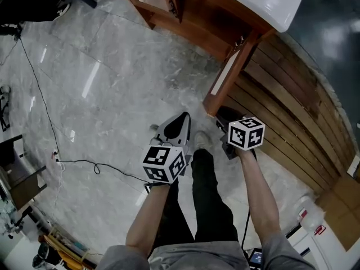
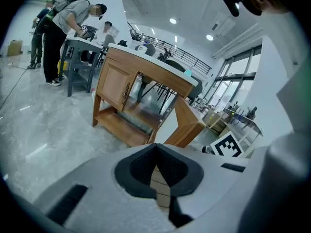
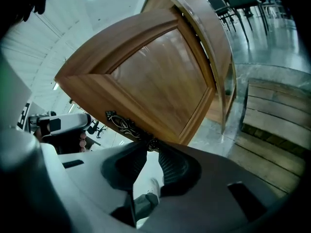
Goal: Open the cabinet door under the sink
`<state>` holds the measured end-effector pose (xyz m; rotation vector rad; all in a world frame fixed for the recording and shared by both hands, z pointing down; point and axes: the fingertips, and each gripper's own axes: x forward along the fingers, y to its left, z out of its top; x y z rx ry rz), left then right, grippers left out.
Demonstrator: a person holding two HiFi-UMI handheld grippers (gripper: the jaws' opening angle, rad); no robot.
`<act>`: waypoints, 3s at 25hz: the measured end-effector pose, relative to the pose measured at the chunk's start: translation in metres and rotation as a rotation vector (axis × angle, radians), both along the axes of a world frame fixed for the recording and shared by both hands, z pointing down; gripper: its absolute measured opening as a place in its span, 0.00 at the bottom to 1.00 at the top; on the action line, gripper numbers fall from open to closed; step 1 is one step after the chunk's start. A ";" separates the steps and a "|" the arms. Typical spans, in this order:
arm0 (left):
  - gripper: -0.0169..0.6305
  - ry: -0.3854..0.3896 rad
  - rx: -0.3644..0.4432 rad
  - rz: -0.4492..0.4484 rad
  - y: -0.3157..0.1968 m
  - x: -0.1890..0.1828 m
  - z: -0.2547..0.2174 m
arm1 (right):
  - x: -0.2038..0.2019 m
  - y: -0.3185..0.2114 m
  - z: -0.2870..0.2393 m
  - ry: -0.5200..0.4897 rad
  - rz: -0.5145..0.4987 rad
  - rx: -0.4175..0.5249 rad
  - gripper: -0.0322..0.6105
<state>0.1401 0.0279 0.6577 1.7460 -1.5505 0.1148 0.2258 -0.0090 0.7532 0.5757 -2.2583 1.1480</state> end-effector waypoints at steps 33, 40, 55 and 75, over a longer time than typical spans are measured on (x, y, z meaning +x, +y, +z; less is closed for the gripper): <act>0.03 -0.105 0.196 0.121 -0.018 0.008 -0.278 | 0.006 -0.004 -0.334 -0.191 0.080 0.308 0.06; 0.03 -0.160 0.320 0.175 -0.022 0.006 -0.365 | -0.003 -0.005 -0.437 -0.251 0.104 0.482 0.06; 0.03 -0.235 0.536 0.259 -0.011 0.003 -0.475 | -0.019 0.017 -0.574 -0.345 0.169 0.774 0.06; 0.03 -0.263 0.644 0.276 0.006 -0.009 -0.518 | -0.039 0.036 -0.625 -0.327 0.172 0.938 0.06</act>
